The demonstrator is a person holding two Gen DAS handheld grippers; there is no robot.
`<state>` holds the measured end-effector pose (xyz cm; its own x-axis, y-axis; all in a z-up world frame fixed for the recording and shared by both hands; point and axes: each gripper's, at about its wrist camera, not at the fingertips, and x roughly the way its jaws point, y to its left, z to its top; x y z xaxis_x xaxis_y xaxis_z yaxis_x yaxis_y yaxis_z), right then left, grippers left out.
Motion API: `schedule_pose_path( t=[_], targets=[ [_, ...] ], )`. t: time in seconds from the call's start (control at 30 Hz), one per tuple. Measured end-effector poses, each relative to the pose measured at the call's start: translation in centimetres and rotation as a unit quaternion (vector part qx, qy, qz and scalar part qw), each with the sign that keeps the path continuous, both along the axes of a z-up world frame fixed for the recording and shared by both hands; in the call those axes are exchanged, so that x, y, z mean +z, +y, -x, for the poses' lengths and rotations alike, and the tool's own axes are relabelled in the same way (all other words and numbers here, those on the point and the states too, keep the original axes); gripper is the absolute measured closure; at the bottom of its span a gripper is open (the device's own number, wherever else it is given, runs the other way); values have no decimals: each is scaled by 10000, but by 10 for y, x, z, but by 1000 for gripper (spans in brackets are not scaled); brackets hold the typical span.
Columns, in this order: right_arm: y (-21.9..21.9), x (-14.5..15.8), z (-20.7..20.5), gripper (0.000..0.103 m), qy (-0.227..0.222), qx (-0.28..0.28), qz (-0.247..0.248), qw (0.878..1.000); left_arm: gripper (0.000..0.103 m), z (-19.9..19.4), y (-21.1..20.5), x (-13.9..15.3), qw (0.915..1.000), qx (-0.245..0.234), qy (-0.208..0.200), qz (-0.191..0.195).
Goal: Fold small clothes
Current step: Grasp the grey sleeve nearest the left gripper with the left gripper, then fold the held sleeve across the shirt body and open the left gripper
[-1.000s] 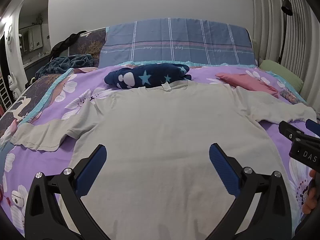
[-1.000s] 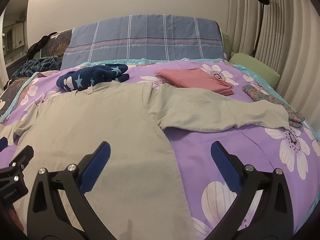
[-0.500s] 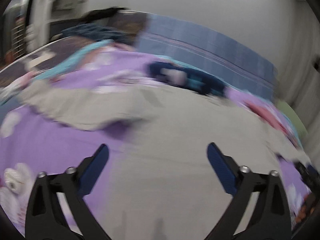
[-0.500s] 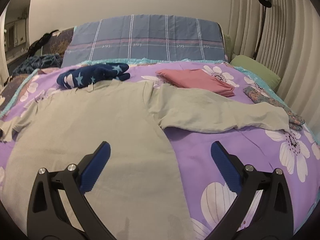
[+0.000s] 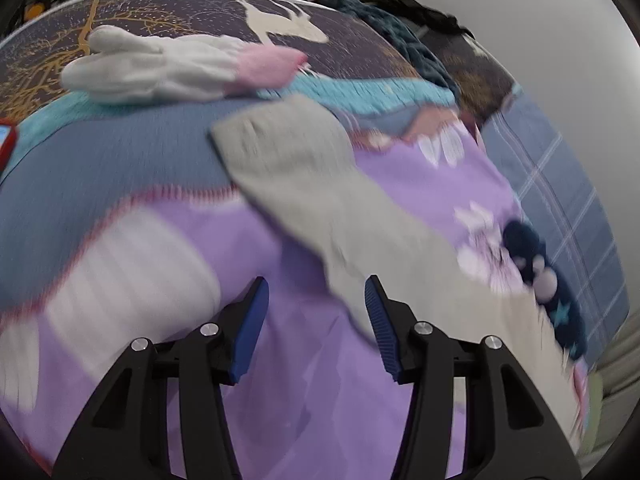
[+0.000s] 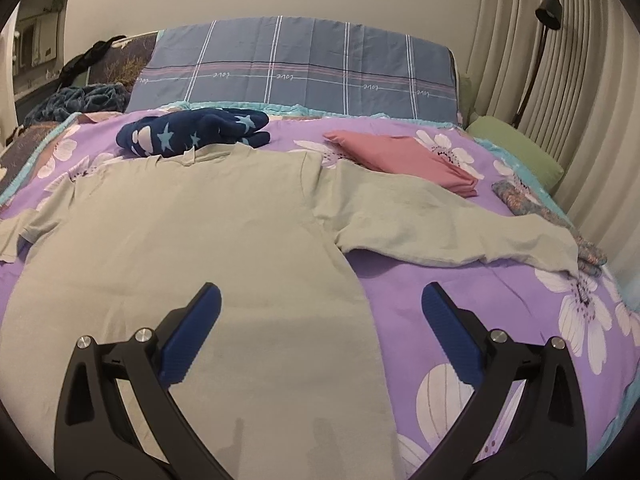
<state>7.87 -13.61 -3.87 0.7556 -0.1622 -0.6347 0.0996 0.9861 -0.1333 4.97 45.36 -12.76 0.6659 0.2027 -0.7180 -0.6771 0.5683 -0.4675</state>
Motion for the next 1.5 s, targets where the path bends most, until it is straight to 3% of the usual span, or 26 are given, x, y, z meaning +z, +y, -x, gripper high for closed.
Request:
schedule_pose_path(
  t=[0.1,0.17,0.23,0.3,0.4,0.5,0.57,0.63,0.7,0.8,0.83,0.9,1.03,1.13,1.23,1.33,1.43,1.5],
  targets=[
    [6,0,-2,2,17,57,-18,10000,51,-7,18,6,9997,230,-98,-20],
    [11,-1,-3,2,23,116,83,9999,53,-17,29,14,9988,420,23,-246],
    [15,-2,-5,2,33,146,154,9998,90,-26,43,18,9979,553,66,-322],
    [15,-2,-5,2,35,141,124,9998,101,-29,55,23,9976,648,-17,-238],
    [12,-3,-7,2,19,104,106,9999,102,-34,48,44,9974,521,-275,-408],
    [9,-3,-11,2,28,53,62,10000,102,-50,10,84,9942,-86,-541,-923],
    [6,-2,-10,2,2,59,-34,10000,102,-69,-33,117,9861,-697,-808,-1273],
    [5,-2,-8,2,-47,64,-36,10000,102,-85,-78,143,9743,-1234,-1014,-1587],
    [1,-2,-9,2,-58,39,-27,10000,102,-106,-150,169,9505,-2058,-1270,-1953],
    [-14,-1,-10,2,-41,-89,-154,9998,102,-129,-243,177,9175,-2992,-1429,-2199],
    [-21,0,-11,2,-48,-140,-203,9997,102,-135,-284,172,9024,-3381,-1451,-2243],
    [-36,2,-13,2,-99,-275,-225,9993,102,-141,-342,156,8816,-3913,-1412,-2231],
    [-62,4,-25,2,-94,-400,-213,9989,102,-150,-449,92,8372,-4970,-912,-2090],
    [-73,8,-38,11,-74,-203,-165,9996,102,-152,-483,50,8174,-5438,-493,-1836],
    [-75,9,-61,35,79,201,-273,9994,102,-153,-486,29,8095,-5609,-290,-1710],
    [-75,4,-100,67,593,720,-1010,9905,102,-151,-482,22,8130,-5615,-307,-1506],
    [-62,-4,-145,72,1075,1288,-1819,9689,102,-151,-471,20,8259,-5505,-348,-1166],
    [-45,-8,-170,72,1259,1566,-1970,9596,102,-153,-463,19,8329,-5448,-412,-887]
  ],
)
